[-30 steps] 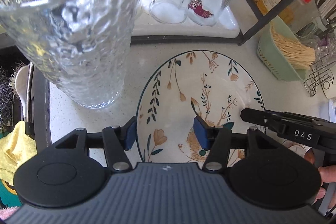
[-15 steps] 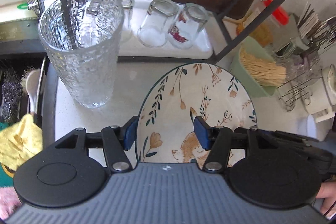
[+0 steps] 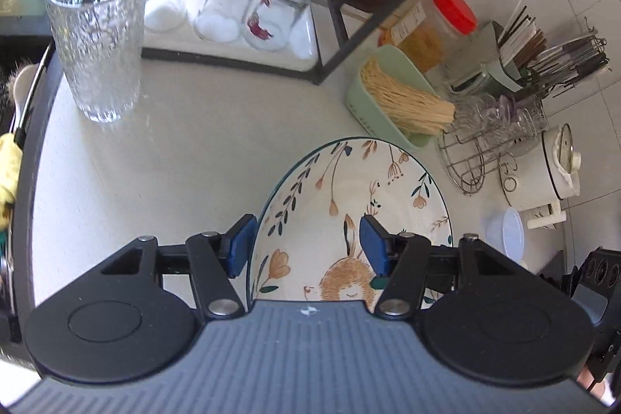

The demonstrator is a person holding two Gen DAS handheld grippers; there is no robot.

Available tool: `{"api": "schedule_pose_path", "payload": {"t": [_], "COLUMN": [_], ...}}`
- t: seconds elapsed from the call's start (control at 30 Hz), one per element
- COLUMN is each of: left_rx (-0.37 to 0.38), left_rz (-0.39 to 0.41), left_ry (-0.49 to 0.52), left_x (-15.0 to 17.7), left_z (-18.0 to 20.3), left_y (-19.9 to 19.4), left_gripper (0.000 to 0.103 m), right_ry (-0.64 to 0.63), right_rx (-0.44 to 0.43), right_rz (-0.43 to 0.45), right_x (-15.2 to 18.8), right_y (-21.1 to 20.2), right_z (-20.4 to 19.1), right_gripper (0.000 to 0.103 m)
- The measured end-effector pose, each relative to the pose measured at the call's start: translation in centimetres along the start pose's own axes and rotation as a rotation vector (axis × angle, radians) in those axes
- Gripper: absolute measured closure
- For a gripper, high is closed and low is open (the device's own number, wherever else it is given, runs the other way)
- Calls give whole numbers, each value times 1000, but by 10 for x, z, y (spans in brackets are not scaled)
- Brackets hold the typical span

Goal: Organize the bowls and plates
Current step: 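Lift the deer-print plate with both tools and carry it over the plate stack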

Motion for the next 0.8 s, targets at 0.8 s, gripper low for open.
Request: {"api": "schedule_pose_path", "payload": {"t": [0.8], "left_rx": [-32], "left_rz": [-147], "left_ry": [31], "left_x": [62], "left_z": [27], "left_y": [44], "left_gripper": [40], "right_ry": [39], "right_rx": [13], "right_rz": [-45], "right_x": [61], "right_y": [-31], "right_z": [55], "right_gripper": [81]}}
Point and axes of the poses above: each gripper's, at about its wrist camera, not at the fingertips, and y roughly the way its jaws point, z to its right, x to its underside, the point moved 5 cm from there along y, roughly the way its jaws point, and after that the axes turned 8 degrees about x, right-handed, at the moved point
